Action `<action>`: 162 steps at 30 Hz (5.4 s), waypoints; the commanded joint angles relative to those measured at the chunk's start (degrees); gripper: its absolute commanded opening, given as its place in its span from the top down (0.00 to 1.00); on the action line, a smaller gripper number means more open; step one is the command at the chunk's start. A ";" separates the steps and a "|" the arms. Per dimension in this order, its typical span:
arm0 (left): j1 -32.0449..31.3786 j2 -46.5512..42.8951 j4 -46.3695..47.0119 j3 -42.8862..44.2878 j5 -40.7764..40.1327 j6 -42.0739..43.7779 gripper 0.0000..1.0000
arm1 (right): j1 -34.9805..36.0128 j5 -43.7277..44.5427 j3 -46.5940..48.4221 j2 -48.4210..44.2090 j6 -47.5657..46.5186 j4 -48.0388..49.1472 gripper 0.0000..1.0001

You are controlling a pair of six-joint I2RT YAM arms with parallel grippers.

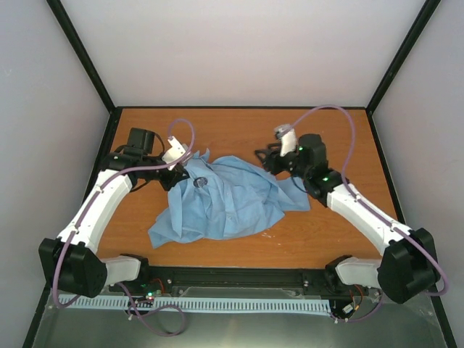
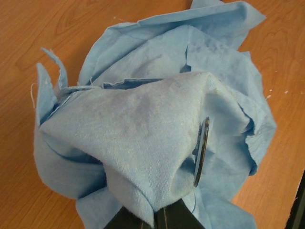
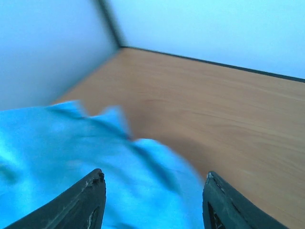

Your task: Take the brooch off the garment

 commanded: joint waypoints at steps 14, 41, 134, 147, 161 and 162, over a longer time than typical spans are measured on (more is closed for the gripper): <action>0.39 1.22 -0.79 3.57 2.62 0.21 0.99 | 19.49 -31.35 14.80 23.32 -13.95 5.02 0.43; -7.61 -27.57 25.58 -22.00 -4.88 37.62 0.20 | 15.67 -41.76 19.02 32.40 30.62 10.98 0.97; -10.75 -4.31 -1.05 5.76 26.36 -7.45 0.99 | 15.39 -42.98 4.85 3.63 -10.39 6.50 0.59; -10.75 -2.61 -4.15 7.40 26.96 -4.97 0.99 | 16.45 -41.11 7.30 5.23 -13.90 2.70 0.64; -10.75 -2.08 -5.15 6.42 23.75 -3.25 0.46 | 15.93 -40.49 2.65 3.36 -5.19 13.29 0.97; -10.81 -2.51 -4.90 5.65 22.96 -2.79 0.41 | 15.76 -40.42 1.07 2.93 -3.96 16.67 0.97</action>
